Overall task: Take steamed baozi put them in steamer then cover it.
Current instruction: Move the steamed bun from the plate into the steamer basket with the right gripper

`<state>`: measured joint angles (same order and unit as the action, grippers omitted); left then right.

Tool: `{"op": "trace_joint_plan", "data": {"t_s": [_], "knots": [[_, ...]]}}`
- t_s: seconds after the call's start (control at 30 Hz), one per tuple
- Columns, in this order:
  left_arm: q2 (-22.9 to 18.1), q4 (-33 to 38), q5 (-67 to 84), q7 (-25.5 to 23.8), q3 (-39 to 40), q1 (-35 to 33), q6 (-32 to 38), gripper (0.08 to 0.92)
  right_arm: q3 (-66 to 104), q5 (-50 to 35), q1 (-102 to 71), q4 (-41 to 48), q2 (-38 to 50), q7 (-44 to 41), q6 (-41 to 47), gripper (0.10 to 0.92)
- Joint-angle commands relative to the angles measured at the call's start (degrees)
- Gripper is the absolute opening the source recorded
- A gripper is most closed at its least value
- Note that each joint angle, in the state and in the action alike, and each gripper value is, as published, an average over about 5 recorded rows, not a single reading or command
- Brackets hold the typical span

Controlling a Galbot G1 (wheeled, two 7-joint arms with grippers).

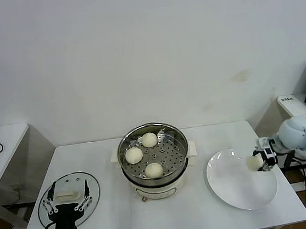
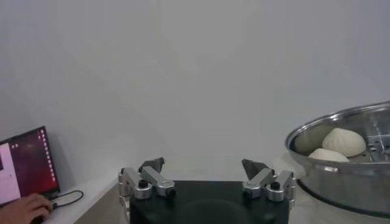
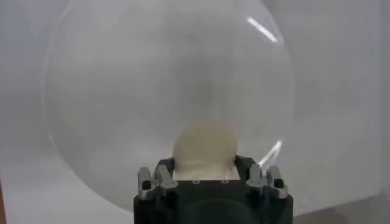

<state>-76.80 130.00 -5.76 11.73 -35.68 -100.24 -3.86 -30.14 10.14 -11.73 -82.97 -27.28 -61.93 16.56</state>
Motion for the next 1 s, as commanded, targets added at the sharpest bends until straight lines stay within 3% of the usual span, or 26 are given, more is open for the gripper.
{"op": "trace_joint_plan", "data": {"t_s": [0.03, 0.47, 0.7, 1.0], "knots": [[0.22, -0.08, 0.12, -0.04, 0.11, 0.22, -0.03, 0.823, -15.81, -12.48, 23.98, -6.21, 0.76, -0.60, 3.64, 0.628], [0.64, -0.27, 0.41, -0.13, -0.08, 1.13, -0.20, 0.823, -35.87, -27.60, 49.47, -10.02, -12.67, 4.14, 12.49, 0.629], [0.44, -0.52, 0.41, -0.13, -0.38, 1.73, -0.37, 0.823, -39.37, -35.33, 50.08, -10.04, -21.46, 9.35, 17.84, 0.636], [0.51, -1.04, 0.69, -0.19, -1.66, 1.63, -0.31, 0.823, -38.97, -38.26, 42.43, -5.43, -29.30, 14.69, 21.71, 0.636]]}}
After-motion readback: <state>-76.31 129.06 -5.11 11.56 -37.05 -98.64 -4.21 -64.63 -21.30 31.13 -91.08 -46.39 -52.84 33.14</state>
